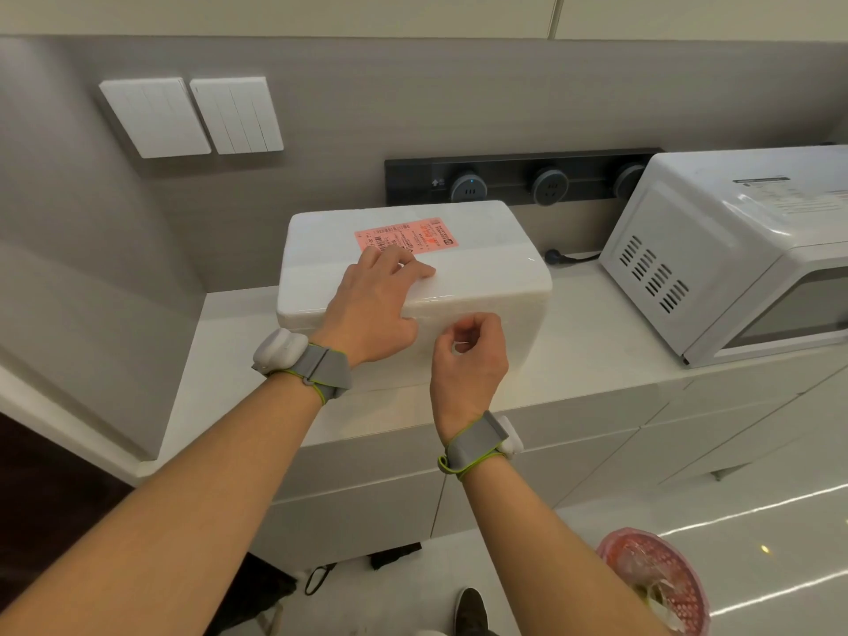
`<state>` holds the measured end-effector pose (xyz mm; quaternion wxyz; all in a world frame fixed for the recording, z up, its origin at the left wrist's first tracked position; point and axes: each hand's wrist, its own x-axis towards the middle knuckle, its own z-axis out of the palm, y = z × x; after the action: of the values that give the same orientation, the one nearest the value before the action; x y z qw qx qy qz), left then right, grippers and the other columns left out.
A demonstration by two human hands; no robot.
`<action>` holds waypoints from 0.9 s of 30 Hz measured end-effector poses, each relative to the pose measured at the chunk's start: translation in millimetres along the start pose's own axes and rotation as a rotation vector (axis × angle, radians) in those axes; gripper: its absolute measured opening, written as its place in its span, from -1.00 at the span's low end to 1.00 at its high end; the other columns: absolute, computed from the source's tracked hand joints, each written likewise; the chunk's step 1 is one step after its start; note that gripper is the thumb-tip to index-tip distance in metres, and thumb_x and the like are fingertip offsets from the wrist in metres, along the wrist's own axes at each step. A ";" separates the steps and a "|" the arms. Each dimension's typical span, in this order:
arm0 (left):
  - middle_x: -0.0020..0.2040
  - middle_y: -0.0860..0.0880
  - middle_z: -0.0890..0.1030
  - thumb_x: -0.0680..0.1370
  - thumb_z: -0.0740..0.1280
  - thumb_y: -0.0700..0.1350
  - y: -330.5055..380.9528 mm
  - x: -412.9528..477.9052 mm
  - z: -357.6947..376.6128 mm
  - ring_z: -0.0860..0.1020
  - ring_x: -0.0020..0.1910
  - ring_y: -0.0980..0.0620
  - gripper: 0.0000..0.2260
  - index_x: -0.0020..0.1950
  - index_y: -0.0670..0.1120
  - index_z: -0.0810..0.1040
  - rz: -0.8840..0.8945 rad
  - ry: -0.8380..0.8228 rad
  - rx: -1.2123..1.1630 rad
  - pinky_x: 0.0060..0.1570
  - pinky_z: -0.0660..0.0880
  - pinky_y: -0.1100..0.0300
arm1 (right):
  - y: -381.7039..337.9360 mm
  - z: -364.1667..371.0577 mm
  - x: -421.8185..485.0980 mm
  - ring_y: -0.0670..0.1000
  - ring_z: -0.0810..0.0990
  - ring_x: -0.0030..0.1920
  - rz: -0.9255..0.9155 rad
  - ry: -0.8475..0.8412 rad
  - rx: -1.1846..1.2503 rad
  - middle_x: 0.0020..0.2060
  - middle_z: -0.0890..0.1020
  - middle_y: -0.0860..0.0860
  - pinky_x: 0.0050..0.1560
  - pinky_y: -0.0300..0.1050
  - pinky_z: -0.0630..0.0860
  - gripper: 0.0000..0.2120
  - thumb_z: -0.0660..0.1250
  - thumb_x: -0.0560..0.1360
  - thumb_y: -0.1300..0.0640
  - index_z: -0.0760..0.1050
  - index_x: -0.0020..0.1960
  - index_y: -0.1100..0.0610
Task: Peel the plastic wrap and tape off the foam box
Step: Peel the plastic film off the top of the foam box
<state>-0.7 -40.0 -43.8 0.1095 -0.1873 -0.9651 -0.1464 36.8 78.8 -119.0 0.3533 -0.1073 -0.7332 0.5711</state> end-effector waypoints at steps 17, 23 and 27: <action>0.31 0.06 0.36 0.36 0.32 -0.13 -0.9 0.1 1.5 0.27 0.27 -0.03 -0.39 0.43 0.07 0.37 0.001 0.013 0.001 0.29 0.29 0.08 | -1.2 1.1 1.1 -0.02 0.47 -0.22 -0.010 -0.027 -0.016 -0.25 0.52 0.03 -0.16 -0.39 0.36 -0.82 0.33 0.41 0.39 0.42 -0.13 0.14; 0.31 0.05 0.35 0.37 0.32 -0.13 -0.8 0.3 2.4 0.26 0.28 -0.03 -0.39 0.43 0.07 0.36 0.003 0.014 0.008 0.28 0.28 0.07 | -2.0 1.9 -0.7 0.01 0.47 -0.20 -0.017 -0.014 -0.012 -0.22 0.51 0.06 -0.13 -0.30 0.41 -0.82 0.32 0.41 0.41 0.42 -0.11 0.17; 0.30 0.06 0.35 0.37 0.32 -0.12 -0.8 -0.2 2.2 0.26 0.27 -0.02 -0.39 0.43 0.07 0.36 0.003 0.015 0.000 0.30 0.28 0.07 | 0.5 1.2 -0.5 0.03 0.51 -0.19 -0.024 0.005 -0.008 -0.21 0.52 0.05 -0.12 -0.19 0.48 -0.80 0.34 0.41 0.39 0.43 -0.09 0.15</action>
<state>-1.3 -40.1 -46.1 0.1171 -0.1875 -0.9640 -0.1475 36.3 77.8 -119.8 0.3617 -0.1014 -0.7356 0.5637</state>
